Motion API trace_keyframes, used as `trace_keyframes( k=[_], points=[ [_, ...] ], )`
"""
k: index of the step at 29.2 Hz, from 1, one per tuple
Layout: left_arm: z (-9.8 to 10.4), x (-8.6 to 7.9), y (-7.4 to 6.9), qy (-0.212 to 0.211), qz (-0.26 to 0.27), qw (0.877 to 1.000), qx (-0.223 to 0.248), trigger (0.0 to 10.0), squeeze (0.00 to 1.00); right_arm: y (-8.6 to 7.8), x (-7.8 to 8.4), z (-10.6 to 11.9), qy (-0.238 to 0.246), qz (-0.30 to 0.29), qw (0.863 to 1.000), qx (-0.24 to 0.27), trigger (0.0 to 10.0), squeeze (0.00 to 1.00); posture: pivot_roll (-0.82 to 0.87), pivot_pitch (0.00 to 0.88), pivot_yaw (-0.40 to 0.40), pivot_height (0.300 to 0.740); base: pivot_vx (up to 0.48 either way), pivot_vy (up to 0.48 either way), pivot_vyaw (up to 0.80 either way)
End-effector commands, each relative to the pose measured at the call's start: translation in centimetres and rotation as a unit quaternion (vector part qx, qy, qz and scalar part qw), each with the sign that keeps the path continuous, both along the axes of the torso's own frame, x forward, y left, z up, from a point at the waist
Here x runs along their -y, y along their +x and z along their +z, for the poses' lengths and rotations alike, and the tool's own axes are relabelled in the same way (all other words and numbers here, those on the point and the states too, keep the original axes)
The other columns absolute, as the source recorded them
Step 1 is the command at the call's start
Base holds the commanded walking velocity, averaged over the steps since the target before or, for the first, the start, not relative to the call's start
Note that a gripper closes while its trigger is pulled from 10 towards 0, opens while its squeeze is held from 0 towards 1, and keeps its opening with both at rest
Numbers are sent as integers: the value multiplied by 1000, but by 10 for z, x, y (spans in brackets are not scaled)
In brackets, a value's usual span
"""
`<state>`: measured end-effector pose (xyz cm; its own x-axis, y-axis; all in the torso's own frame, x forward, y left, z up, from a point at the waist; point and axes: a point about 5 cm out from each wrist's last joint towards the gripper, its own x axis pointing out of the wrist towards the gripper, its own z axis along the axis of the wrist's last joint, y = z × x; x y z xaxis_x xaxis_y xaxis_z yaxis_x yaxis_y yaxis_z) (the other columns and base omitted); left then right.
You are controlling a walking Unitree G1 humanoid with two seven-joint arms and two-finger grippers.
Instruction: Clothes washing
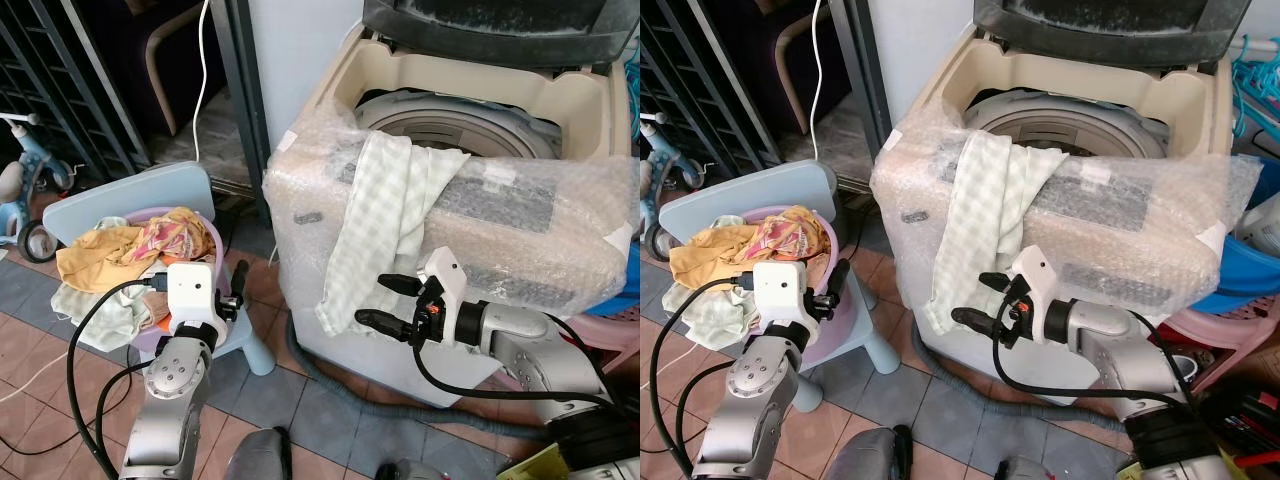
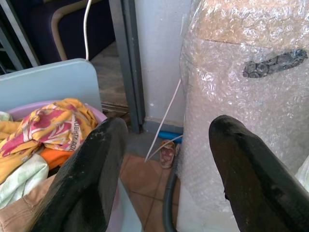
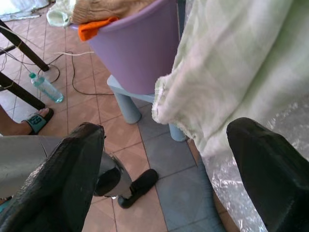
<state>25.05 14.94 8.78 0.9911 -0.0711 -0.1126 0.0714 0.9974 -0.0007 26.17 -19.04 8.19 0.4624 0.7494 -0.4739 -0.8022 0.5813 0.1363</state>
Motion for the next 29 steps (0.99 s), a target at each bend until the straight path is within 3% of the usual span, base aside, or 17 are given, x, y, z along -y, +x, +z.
trace_keyframes(
  k=[1, 6, 9, 11, 12, 13, 16, 17, 18, 23, 27, 29],
  points=[
    [2, -3, -1, 1, 0, 1000, -1, 10000, 0, -1, 11, -8, -32, -19, 999, -18, 10000, 0, 6, 97, 67, 740, 0, 0, 0],
    [1, -3, -1, 1, -2, 1000, -4, 10000, 0, 3, 14, -11, -55, -27, 998, -15, 10000, 0, 7, 96, 71, 740, 0, 0, 0],
    [2, -3, 0, 3, -3, 1000, -3, 10000, 0, 20, 4, -4, -36, -75, 996, 35, 10000, 0, 11, 94, 72, 740, 0, 0, 0],
    [2, -2, 0, 3, -3, 1000, -3, 10000, 0, 28, -2, 1, -19, -92, 994, 57, 10000, 0, 11, 95, 74, 740, 0, 0, 0],
    [2, -2, 1, 3, -4, 1000, -2, 10000, 0, 33, -14, 10, 22, -97, 992, 79, 10000, 0, 11, 94, 73, 740, 0, 0, 0],
    [2, -2, 1, 3, -4, 1000, -2, 10000, 0, 33, -14, 10, 22, -97, 992, 79, 10000, 0, 11, 94, 73, 740, 0, 0, 0],
    [2, -1, 2, 3, -6, 1000, -2, 10000, 0, 39, -34, 23, 75, -95, 987, 104, 10000, 0, 10, 93, 73, 740, 0, 0, 0],
    [2, 0, 2, 3, -6, 1000, -1, 10000, 0, 40, -35, 23, 78, -96, 987, 106, 9608, 0, 8, 89, 72, 740, 0, 0, 0],
    [3, 1, 3, 3, -7, 1000, -1, 10000, 0, 43, -39, 26, 96, -106, 984, 109, 0, 0, 9, 88, 69, 740, 0, 0, 0],
    [3, 2, 3, 3, -6, 1000, 1, 10000, 0, 47, -43, 32, 106, -108, 982, 117, 0, 0, 9, 87, 66, 740, 0, 0, 0],
    [2, 1, 3, 2, -5, 1000, -1, 10000, 0, 44, -42, 39, 112, -75, 985, 109, 0, 0, 7, 87, 65, 740, 0, 0, 0],
    [1, 2, 4, 2, -5, 1000, -3, 10000, 0, 37, -36, 33, 84, -41, 992, 80, 0, 0, -3, 86, 60, 740, 0, 0, 0]
  ],
)
